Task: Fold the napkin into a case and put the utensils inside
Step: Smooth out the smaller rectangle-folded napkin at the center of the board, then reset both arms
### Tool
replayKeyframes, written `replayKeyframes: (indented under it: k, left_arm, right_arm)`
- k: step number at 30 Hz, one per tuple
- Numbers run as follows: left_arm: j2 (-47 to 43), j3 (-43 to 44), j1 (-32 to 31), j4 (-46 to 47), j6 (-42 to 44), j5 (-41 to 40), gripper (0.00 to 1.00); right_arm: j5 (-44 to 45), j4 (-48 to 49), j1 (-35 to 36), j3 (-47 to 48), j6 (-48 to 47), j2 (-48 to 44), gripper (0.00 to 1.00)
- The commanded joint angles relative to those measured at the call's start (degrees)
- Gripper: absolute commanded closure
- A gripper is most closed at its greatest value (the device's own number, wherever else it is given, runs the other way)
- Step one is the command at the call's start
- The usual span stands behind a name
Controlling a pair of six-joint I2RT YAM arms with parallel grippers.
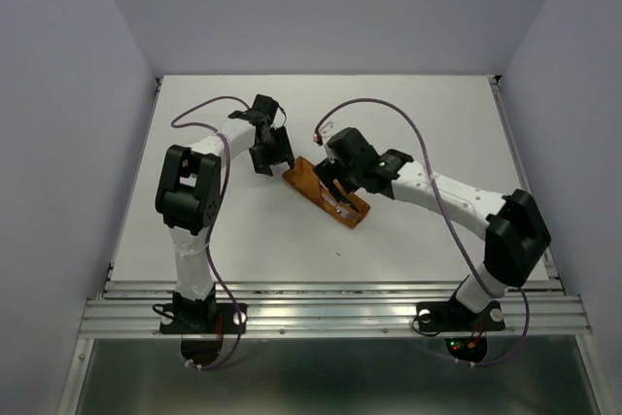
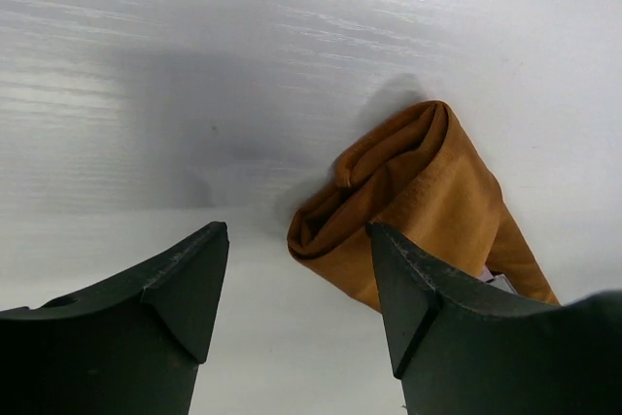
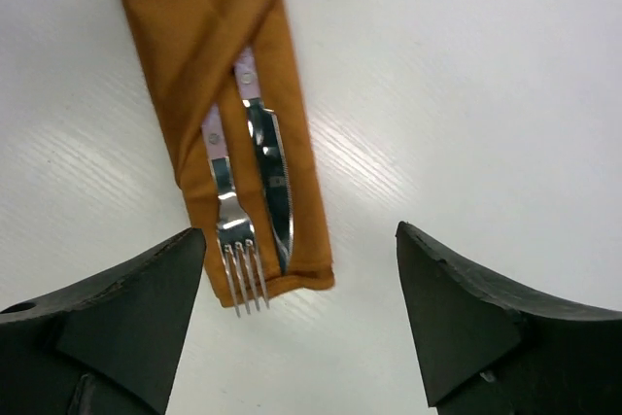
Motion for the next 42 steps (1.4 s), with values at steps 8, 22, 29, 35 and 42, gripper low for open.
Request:
replayKeyframes:
  k: [8, 22, 29, 35, 42]
  left_arm:
    - [-16.8, 0.8, -2.5, -1.0, 2.6, -2.3, 0.34]
    - [-5.8, -4.6, -7.7, 8.7, -2.2, -3.5, 1.00]
    - [-5.3, -3.0, -9.0, 6.5, -1.9, -4.3, 1.00]
    - [-14.6, 3.0, -10.9, 1.4, -1.8, -6.7, 1.00]
    - [-26.8, 2.6, -10.9, -2.0, 0.3, -7.3, 0.73]
  right_arm:
    - [9.4, -3.2, -10.0, -9.8, 24.1, -19.7, 0.03]
    - [11.2, -3.8, -13.4, -16.6, 36.8, -26.8, 0.02]
    - [12.5, -4.7, -13.4, -16.8, 37.6, -28.9, 0.00]
    - [16.4, -4.7, -13.4, -17.3, 41.7, -31.2, 0.00]
    - [19.3, -5.4, -13.4, -17.8, 45.7, -32.3, 0.00]
